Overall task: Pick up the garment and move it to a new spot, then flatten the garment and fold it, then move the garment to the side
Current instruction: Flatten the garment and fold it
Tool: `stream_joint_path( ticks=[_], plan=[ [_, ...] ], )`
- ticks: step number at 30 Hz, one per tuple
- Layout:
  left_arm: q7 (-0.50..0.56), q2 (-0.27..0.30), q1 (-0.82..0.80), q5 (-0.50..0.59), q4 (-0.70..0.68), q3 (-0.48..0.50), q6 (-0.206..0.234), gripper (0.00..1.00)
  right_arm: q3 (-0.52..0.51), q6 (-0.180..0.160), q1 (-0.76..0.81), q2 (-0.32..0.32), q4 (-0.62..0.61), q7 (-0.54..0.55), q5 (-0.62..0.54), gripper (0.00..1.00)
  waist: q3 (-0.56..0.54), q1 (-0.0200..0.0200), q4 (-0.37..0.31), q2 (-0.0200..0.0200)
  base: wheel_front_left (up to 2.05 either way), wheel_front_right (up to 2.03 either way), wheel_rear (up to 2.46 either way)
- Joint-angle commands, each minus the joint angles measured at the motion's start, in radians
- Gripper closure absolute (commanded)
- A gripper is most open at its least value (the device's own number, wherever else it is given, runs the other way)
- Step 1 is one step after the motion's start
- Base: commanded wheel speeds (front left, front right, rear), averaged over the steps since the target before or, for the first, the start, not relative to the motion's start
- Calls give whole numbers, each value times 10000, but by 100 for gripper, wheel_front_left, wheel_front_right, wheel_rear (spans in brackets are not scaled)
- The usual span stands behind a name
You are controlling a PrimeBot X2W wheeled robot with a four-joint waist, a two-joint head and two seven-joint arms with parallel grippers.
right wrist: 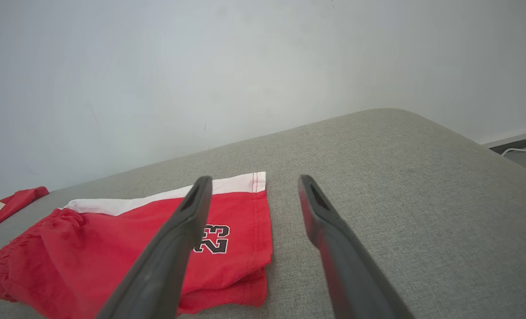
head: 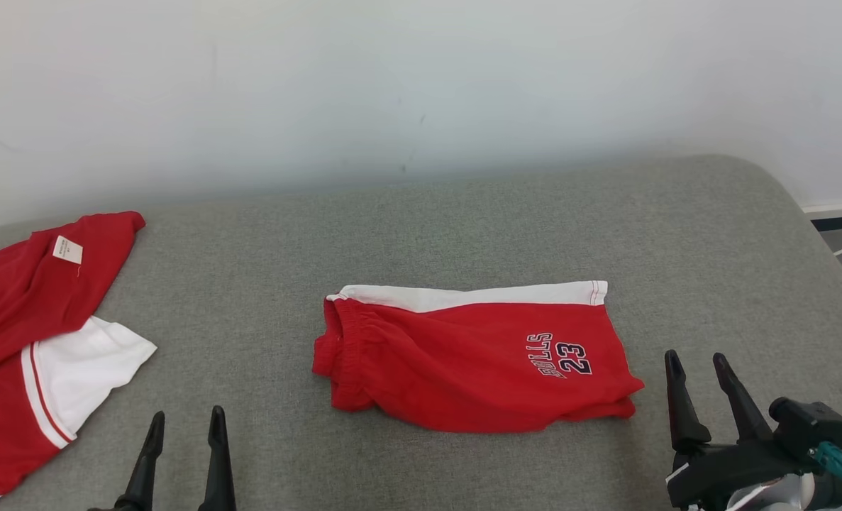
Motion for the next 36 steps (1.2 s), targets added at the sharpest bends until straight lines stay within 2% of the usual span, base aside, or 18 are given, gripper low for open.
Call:
stream_joint_path(
  ticks=[1,9,19,36],
  plan=[
    [-40,3,162,130,-27,102,-5,0,-136,-10,314,183,-386,-77,-303,0,7,0,-25,0,0,0,0],
    [-40,5,249,467,13,266,-153,0,-820,-10,1171,805,-1732,-101,-1449,0,17,0,-46,0,0,0,0],
    [-40,42,304,962,149,286,-225,0,-1247,-10,1691,1215,-2299,-88,-2362,0,14,0,34,0,0,0,0],
    [-40,40,344,1104,248,355,-325,0,-1370,-10,1862,1368,-2357,158,-2472,0,-48,0,2,0,0,0,0]
  ],
)
